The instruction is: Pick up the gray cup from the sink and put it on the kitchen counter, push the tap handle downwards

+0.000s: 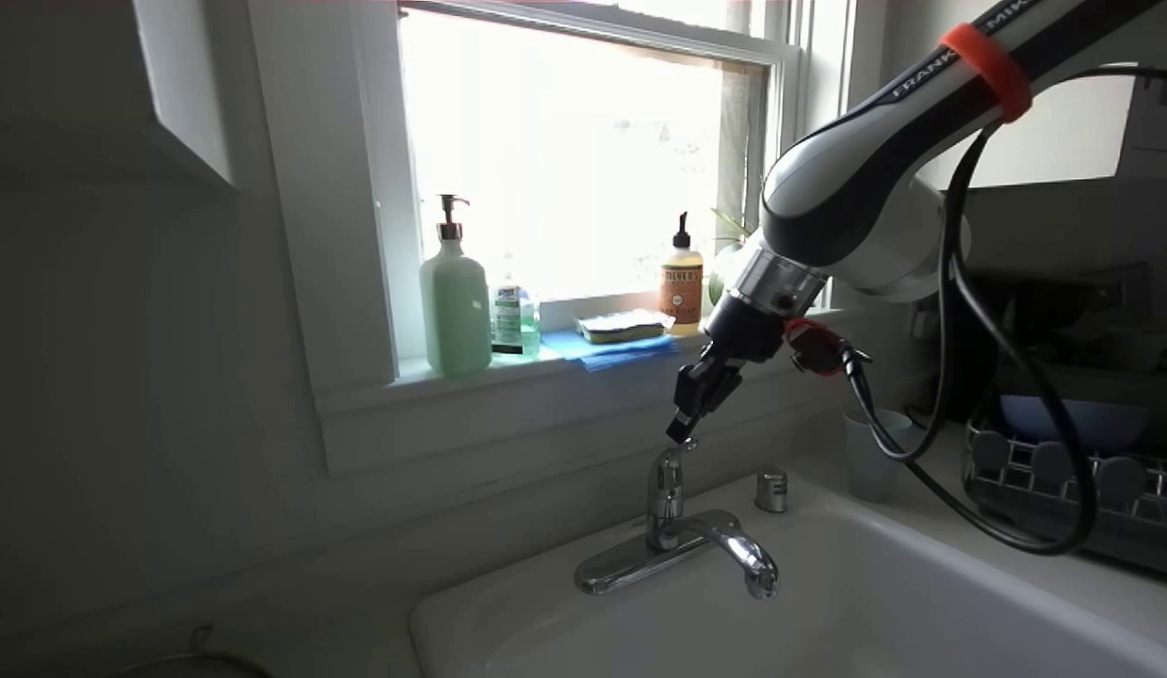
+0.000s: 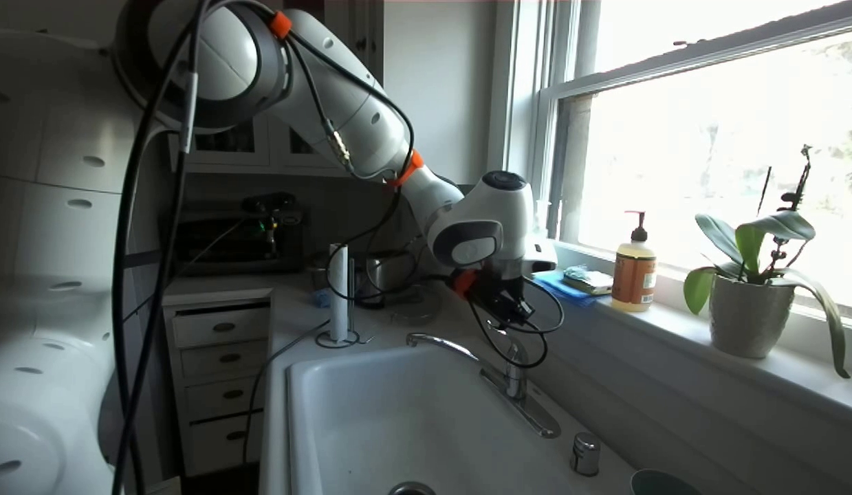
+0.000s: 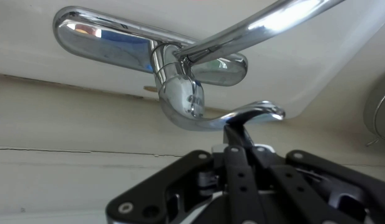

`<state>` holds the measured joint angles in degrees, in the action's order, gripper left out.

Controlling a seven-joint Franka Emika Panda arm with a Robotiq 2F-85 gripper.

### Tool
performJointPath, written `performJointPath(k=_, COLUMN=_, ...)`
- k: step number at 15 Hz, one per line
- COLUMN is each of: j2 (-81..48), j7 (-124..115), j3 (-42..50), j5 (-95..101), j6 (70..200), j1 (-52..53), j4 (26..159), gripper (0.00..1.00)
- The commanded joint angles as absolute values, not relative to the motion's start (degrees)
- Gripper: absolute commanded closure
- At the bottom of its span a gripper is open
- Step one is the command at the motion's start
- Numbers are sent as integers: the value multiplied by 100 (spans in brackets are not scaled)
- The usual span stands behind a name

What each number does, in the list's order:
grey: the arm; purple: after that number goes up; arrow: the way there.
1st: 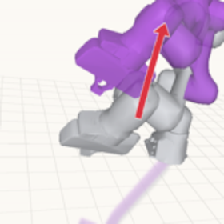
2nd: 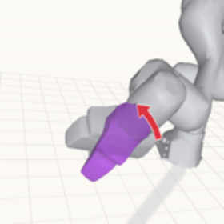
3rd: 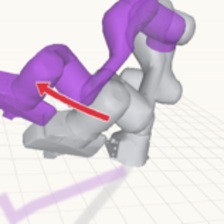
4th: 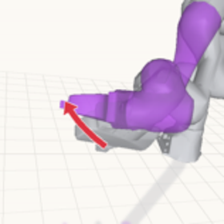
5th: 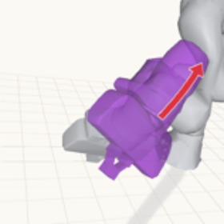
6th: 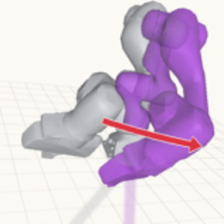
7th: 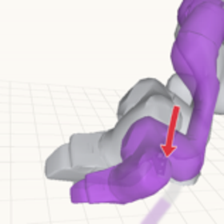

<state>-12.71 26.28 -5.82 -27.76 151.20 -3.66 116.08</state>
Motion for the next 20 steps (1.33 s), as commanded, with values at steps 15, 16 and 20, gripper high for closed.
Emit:
performJointPath(k=15, j2=624, j7=1216, j3=238, j5=-1407, j6=12230, j1=-419, j4=11872, gripper=0)
performJointPath(k=16, j2=717, j7=1126, j3=264, j5=-1323, j6=11988, j1=-417, j4=11863, gripper=0)
performJointPath(k=20, j2=993, j7=931, j3=329, j5=-1104, j6=11128, j1=-411, j4=11816, gripper=0)
